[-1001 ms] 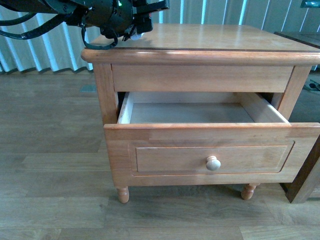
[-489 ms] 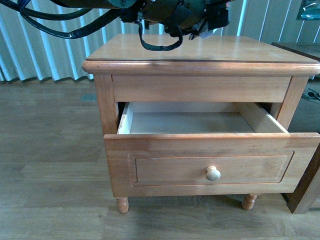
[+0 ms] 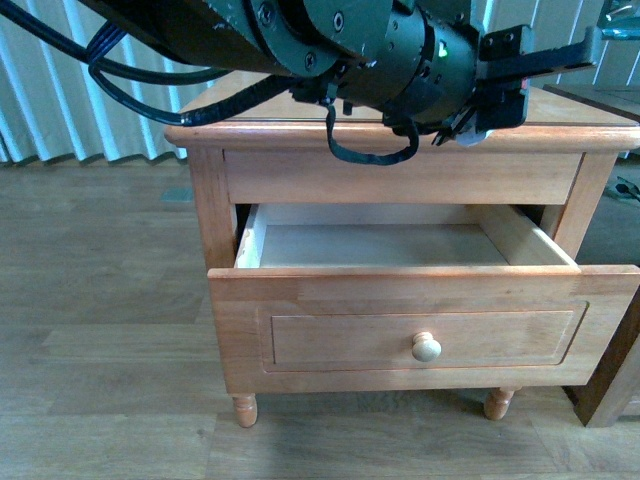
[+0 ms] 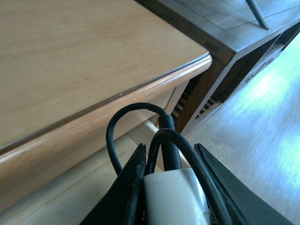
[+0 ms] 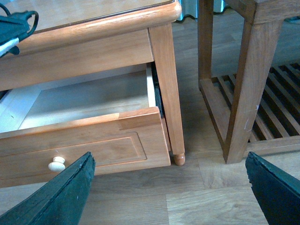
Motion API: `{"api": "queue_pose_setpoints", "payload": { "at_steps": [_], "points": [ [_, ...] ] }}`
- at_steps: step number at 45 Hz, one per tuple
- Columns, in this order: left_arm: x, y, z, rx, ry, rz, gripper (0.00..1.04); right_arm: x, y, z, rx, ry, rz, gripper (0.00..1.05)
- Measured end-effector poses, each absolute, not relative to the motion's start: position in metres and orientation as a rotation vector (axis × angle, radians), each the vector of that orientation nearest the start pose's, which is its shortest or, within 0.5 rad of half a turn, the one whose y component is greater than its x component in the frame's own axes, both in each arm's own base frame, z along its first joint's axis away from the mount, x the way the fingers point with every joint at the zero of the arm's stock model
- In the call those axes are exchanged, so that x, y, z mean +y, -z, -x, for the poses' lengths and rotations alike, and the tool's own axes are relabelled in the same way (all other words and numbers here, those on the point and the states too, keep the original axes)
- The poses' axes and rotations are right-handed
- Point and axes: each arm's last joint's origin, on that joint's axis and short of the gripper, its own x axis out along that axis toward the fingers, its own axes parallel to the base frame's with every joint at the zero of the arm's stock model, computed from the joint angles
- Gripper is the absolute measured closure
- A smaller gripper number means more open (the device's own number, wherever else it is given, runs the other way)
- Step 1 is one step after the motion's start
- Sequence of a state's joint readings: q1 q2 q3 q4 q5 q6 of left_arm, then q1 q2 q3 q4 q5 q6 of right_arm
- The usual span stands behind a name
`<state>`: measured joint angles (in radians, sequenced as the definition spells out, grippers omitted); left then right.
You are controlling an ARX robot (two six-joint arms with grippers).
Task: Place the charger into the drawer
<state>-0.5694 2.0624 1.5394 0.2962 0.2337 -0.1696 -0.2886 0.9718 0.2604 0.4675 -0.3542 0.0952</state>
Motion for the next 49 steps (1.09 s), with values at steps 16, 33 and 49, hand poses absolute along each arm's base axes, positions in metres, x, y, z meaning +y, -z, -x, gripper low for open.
{"api": "queue_pose_setpoints", "payload": {
  "at_steps": [16,33,49],
  "points": [
    [-0.254,-0.201,-0.410,0.417,0.711,0.099,0.77,-0.044,-0.184,-0.183,0.235,-0.054,-0.171,0.08],
    [-0.241,-0.189,-0.417,0.442,0.654,0.093,0.48,-0.044,-0.184,-0.183,0.235,-0.054,-0.171,0.08],
    [-0.228,-0.201,-0.404,0.382,0.619,0.104,0.06,-0.044,-0.184,-0.183,0.235,-0.054,-0.172,0.08]
  ]
}}
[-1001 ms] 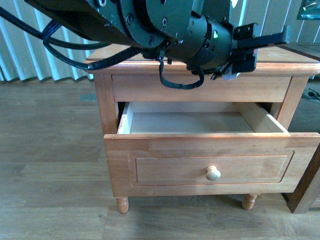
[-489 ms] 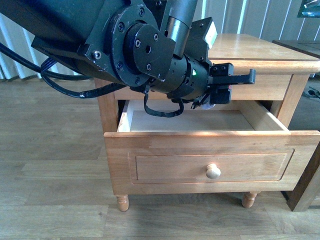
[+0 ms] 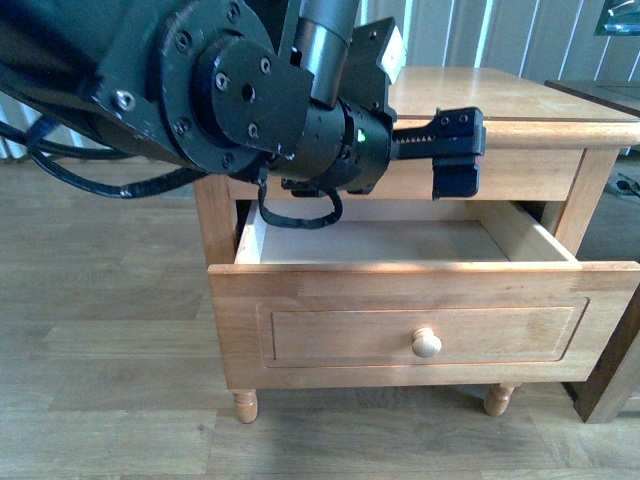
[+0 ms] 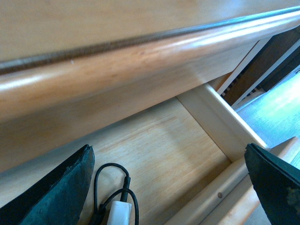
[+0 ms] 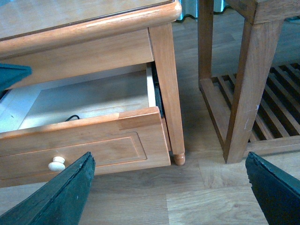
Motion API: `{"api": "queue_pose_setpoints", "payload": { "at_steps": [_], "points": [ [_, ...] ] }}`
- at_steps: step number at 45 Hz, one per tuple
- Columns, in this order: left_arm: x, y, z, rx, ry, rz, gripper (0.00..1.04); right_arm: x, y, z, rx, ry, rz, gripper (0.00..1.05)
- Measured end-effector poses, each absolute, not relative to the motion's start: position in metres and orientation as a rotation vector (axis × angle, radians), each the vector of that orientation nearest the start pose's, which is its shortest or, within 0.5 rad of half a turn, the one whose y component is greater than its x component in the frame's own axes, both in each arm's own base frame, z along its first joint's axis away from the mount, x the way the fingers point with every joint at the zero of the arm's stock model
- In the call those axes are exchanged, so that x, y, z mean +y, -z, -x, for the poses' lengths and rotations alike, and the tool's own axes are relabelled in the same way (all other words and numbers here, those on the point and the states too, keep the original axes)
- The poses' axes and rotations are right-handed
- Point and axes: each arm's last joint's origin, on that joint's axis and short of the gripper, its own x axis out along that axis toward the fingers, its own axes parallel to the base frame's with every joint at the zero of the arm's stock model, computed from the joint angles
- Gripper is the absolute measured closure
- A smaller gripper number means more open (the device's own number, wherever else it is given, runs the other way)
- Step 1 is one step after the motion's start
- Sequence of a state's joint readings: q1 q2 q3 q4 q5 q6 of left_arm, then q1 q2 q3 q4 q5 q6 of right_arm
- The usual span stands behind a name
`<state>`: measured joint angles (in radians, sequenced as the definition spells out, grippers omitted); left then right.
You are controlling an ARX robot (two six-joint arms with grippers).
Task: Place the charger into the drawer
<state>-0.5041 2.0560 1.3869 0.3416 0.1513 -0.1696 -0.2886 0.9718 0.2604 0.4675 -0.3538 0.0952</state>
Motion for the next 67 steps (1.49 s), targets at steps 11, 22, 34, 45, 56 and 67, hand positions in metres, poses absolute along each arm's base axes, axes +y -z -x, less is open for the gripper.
{"api": "queue_pose_setpoints", "payload": {
  "at_steps": [11,22,34,45,56,67],
  "points": [
    [-0.220,-0.232,-0.384,0.291,0.605,0.099,0.06,-0.044,-0.184,-0.183,0.235,-0.054,-0.172,0.08],
    [-0.189,-0.258,-0.359,0.191,0.321,0.045,0.06,-0.044,-0.184,-0.183,0.235,-0.054,-0.172,0.08],
    [-0.139,-0.276,-0.318,0.086,0.065,0.101,0.06,-0.044,-0.184,-0.183,0.235,-0.054,-0.172,0.08],
    [-0.084,-0.272,-0.252,0.045,-0.258,0.169,0.06,-0.044,-0.184,-0.183,0.235,-0.054,-0.171,0.08],
    [-0.055,-0.242,-0.190,0.079,-0.424,0.256,0.06,-0.044,-0.184,-0.183,0.235,-0.054,-0.171,0.08],
    [-0.047,-0.233,-0.173,0.074,-0.459,0.350,0.06,-0.044,-0.184,-0.183,0.234,-0.054,-0.172,0.08]
  ]
}}
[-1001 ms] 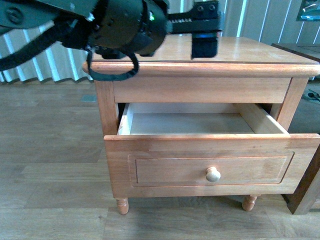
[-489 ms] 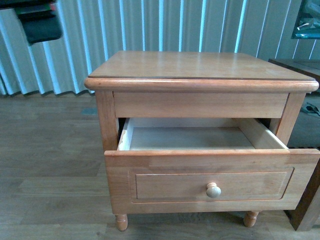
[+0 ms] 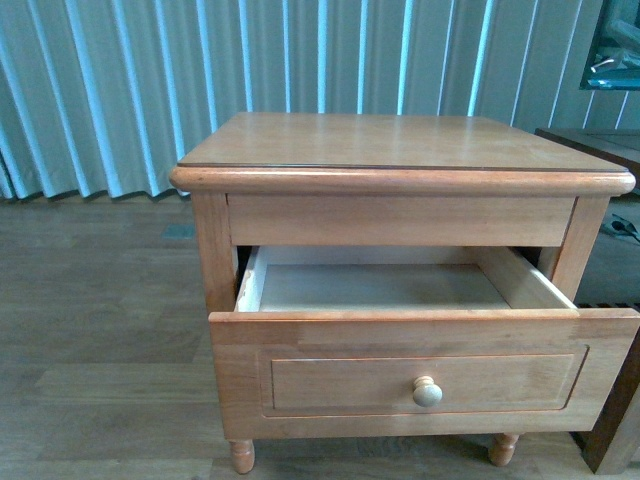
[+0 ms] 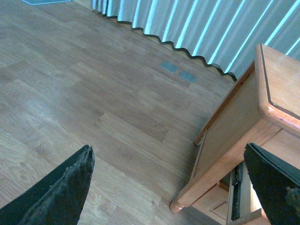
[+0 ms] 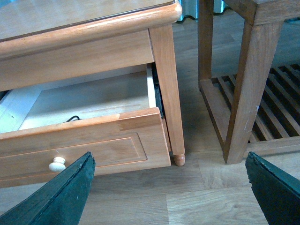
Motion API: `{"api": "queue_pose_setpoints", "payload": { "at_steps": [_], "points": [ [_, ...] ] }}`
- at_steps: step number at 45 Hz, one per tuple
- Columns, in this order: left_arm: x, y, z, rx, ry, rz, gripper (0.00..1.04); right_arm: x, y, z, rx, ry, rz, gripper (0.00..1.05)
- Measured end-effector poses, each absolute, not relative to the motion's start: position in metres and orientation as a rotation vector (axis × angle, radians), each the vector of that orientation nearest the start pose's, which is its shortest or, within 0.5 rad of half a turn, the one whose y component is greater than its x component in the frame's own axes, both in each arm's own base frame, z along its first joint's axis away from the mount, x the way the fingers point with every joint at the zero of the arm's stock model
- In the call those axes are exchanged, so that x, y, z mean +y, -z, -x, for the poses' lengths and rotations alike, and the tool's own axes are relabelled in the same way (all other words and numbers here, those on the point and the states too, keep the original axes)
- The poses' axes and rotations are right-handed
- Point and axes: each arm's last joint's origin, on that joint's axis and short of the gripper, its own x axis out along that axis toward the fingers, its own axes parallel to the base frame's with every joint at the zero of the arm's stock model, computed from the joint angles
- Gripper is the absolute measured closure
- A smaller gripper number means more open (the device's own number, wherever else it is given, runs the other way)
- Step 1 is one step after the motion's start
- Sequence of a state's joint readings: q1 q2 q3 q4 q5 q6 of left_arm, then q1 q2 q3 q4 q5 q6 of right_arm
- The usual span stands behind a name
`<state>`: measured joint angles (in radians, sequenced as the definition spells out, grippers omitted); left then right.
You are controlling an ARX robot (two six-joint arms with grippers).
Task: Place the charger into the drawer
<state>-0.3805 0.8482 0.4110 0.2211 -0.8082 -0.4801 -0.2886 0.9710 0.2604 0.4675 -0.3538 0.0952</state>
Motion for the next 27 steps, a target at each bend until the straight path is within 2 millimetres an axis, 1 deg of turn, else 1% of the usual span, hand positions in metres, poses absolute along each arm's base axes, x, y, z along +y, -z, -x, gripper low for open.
{"api": "queue_pose_setpoints", "payload": {
  "at_steps": [9,10,12,14,16,17,19,21,22,24,27],
  "points": [
    [-0.047,-0.233,-0.174,0.075,-0.453,0.350,0.06,-0.044,-0.184,-0.183,0.234,-0.054,-0.172,0.08],
    [-0.045,-0.233,-0.174,0.074,-0.416,0.341,0.09,-0.044,-0.184,-0.183,0.234,-0.054,-0.172,0.08],
    [-0.041,-0.229,-0.172,0.046,-0.246,0.319,0.18,-0.044,-0.184,-0.183,0.233,-0.054,-0.171,0.08],
    [-0.036,-0.223,-0.166,0.010,-0.085,0.217,0.29,-0.044,-0.184,-0.183,0.233,-0.053,-0.171,0.08],
    [-0.032,-0.218,-0.161,0.003,-0.012,0.128,0.40,-0.044,-0.184,-0.183,0.233,-0.054,-0.171,0.08],
    [-0.031,-0.216,-0.160,0.002,-0.007,0.108,0.43,-0.044,-0.184,-0.183,0.233,-0.054,-0.171,0.08],
    [-0.027,-0.209,-0.155,0.004,0.007,0.065,0.54,-0.044,-0.184,-0.183,0.233,-0.054,-0.171,0.08],
    [-0.024,-0.205,-0.152,0.006,0.009,0.046,0.62,-0.044,-0.184,-0.183,0.233,-0.054,-0.171,0.08],
    [-0.022,-0.202,-0.150,0.007,0.008,0.035,0.69,-0.044,-0.184,-0.183,0.233,-0.054,-0.171,0.08],
    [-0.020,-0.200,-0.147,0.006,0.007,0.027,0.75,-0.044,-0.184,-0.183,0.233,-0.054,-0.171,0.08],
    [-0.017,-0.196,-0.143,0.004,0.003,0.021,0.88,-0.044,-0.184,-0.183,0.233,-0.054,-0.171,0.08]
  ]
}}
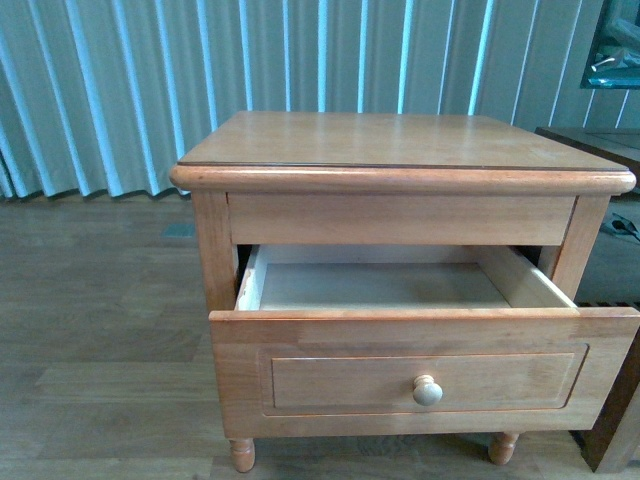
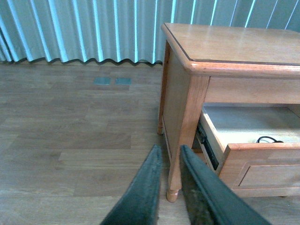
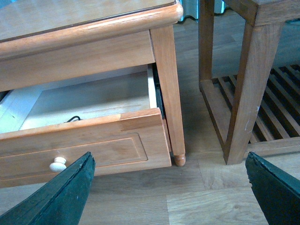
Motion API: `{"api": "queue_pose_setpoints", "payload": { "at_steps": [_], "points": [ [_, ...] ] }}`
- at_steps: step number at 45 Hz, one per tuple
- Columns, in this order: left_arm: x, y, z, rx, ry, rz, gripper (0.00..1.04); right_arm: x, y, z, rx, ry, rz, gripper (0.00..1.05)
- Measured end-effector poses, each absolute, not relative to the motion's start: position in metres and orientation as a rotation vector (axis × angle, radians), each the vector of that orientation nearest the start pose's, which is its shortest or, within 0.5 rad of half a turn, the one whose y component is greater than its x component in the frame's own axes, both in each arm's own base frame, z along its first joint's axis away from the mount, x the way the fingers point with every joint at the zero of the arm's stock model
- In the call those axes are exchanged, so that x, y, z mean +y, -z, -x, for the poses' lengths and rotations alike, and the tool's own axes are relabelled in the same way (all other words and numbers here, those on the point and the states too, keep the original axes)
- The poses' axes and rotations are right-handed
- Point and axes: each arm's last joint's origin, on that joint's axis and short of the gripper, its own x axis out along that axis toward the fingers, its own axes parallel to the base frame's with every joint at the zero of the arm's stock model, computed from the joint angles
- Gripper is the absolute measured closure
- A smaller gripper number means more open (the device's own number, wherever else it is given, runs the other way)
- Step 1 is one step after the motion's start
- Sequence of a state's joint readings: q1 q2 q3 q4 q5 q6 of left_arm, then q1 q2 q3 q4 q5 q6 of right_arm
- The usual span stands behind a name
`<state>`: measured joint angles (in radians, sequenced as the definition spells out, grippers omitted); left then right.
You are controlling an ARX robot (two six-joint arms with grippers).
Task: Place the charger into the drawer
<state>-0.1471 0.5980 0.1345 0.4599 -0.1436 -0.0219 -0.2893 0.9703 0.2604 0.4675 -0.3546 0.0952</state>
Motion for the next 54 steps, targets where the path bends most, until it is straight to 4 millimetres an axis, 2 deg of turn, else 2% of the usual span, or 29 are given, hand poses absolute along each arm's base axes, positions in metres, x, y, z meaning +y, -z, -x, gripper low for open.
{"api": "queue_pose_setpoints", "payload": {
  "at_steps": [3,13,28,48,54],
  "points": [
    [-0.014,-0.192,-0.139,0.003,0.005,0.020,1.01,-0.044,-0.184,-0.183,0.233,-0.054,-0.171,0.08],
    [0.000,-0.183,-0.129,0.001,-0.004,0.009,1.01,-0.044,-0.184,-0.183,0.233,-0.054,-0.171,0.08],
    [0.000,-0.170,-0.118,-0.007,0.001,0.007,1.01,-0.044,-0.184,-0.183,0.233,-0.054,-0.171,0.08],
    [0.000,-0.170,-0.108,-0.015,0.002,0.007,1.01,-0.044,-0.184,-0.183,0.233,-0.054,-0.171,0.08],
    [0.000,-0.166,-0.099,0.002,0.003,0.007,1.01,-0.044,-0.184,-0.183,0.233,-0.053,-0.172,0.08]
  ]
}}
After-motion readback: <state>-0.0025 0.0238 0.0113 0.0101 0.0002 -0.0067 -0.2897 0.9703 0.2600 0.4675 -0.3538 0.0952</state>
